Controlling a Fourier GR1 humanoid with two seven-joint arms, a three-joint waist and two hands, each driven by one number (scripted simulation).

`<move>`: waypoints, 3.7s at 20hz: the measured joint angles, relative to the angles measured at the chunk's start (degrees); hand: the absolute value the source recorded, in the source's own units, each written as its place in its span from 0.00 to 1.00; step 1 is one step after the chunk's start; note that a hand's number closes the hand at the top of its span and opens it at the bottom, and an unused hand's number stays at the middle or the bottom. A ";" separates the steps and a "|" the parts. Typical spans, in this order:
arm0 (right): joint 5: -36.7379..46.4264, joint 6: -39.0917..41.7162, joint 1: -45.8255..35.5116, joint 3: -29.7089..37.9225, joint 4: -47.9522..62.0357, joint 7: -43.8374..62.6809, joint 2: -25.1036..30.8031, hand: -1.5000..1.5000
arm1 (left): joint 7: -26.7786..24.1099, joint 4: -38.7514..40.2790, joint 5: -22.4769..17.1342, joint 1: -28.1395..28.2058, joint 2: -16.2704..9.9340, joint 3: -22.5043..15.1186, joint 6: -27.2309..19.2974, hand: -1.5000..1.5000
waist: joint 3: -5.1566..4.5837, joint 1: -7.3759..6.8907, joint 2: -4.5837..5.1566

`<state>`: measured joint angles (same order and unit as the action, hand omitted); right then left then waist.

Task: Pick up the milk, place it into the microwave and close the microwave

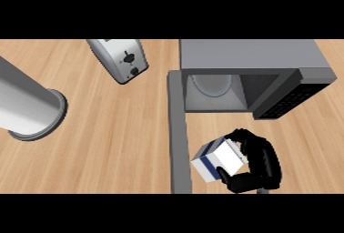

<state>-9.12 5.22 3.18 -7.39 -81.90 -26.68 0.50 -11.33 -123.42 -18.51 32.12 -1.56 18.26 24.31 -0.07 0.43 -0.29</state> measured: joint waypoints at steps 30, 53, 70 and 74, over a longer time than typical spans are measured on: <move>0.72 -28.27 -32.95 2.72 27.73 4.86 0.10 1.00 | 1.89 7.22 -4.37 -4.88 -2.53 10.53 7.05 0.00 | 0.10 -1.48 0.51; 8.81 -37.63 -58.33 10.68 68.73 -18.42 4.81 1.00 | 2.59 13.14 -4.66 -10.45 -4.73 12.58 9.44 0.00 | 0.14 -3.67 1.52; 11.27 -51.12 -63.17 12.65 75.39 -14.02 9.30 1.00 | 1.47 15.49 -2.77 -13.23 -5.67 12.07 10.50 0.00 | 0.27 -5.98 2.85; 11.39 -51.33 -62.30 12.99 76.45 -13.99 10.71 1.00 | 1.57 15.91 -1.78 -14.17 -5.01 11.01 10.10 0.00 | 0.31 -6.48 3.24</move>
<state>2.27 -46.11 -59.12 5.60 -5.45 -40.67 11.20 -9.76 -107.51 -20.29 17.96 -6.57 29.28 34.41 0.24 -6.04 2.95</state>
